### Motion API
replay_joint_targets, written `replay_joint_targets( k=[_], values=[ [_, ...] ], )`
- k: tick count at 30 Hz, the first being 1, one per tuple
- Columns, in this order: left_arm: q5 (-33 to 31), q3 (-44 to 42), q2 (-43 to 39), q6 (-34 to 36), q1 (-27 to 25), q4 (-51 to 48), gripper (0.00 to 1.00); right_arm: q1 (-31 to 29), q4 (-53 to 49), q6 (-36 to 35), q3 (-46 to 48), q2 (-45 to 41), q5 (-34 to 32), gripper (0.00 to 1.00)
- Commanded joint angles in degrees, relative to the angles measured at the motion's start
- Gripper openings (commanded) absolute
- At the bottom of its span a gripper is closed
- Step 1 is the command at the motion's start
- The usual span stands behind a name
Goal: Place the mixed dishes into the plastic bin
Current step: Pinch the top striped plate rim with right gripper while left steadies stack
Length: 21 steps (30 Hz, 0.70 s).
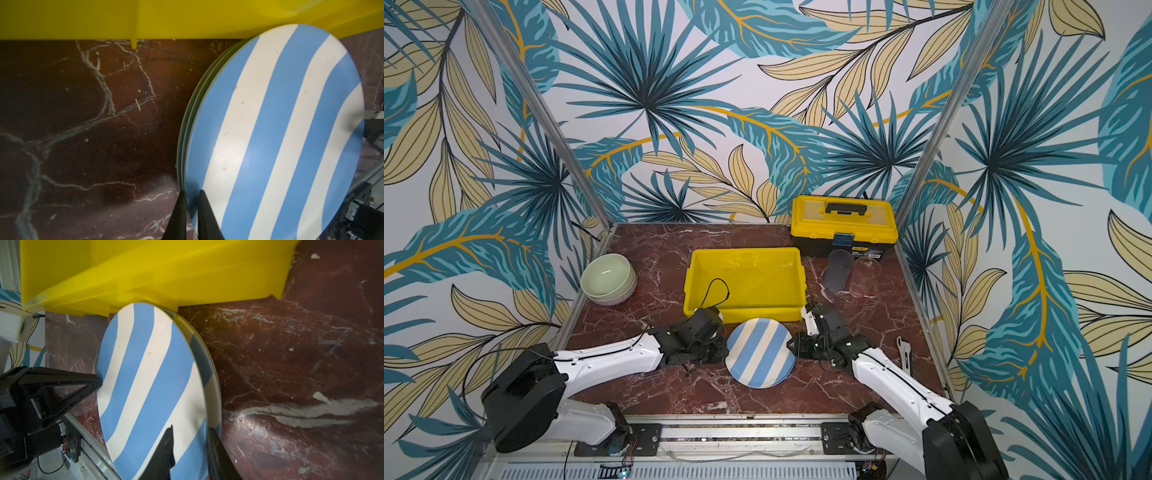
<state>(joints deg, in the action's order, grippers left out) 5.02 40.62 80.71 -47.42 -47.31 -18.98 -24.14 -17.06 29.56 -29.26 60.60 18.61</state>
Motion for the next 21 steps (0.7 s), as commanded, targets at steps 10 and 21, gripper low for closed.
replay_joint_targets(
  k=[10,21],
  values=[
    [0.24,-0.25,-0.18,-0.04,-0.33,1.68,0.13,-0.39,7.42,3.65,1.47,-0.03,8.54,0.29],
    [-0.07,-0.81,-1.54,-0.04,-0.33,1.69,0.13,-0.41,16.91,9.08,3.75,-0.91,13.15,0.28]
  ],
)
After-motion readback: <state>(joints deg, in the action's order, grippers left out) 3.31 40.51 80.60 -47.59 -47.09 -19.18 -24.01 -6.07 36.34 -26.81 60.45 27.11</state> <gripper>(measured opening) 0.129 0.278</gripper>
